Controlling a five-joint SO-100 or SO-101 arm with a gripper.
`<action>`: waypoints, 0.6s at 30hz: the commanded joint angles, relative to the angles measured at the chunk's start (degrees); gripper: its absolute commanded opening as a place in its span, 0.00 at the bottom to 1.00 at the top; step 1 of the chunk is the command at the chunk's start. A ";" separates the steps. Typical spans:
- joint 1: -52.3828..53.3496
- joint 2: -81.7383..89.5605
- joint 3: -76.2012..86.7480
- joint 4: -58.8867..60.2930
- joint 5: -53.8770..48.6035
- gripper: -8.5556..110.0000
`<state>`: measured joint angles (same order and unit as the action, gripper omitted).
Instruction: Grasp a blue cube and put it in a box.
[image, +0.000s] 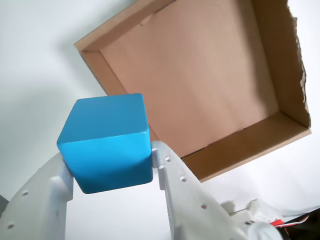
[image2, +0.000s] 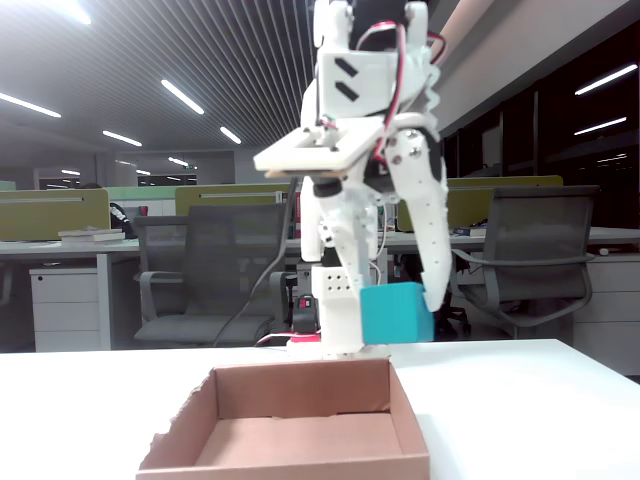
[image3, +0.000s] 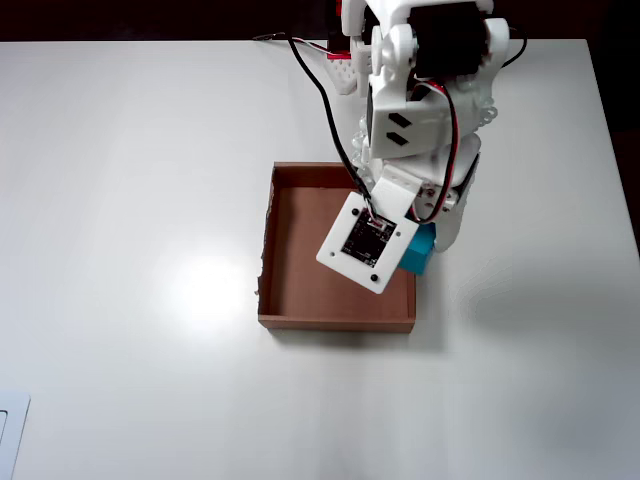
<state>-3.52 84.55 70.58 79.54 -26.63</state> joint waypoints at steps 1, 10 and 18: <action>2.90 3.87 -3.34 0.97 0.18 0.20; 10.11 5.71 -1.41 3.96 0.26 0.20; 12.39 8.70 6.24 1.67 -0.26 0.20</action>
<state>8.26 89.38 75.59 82.53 -26.54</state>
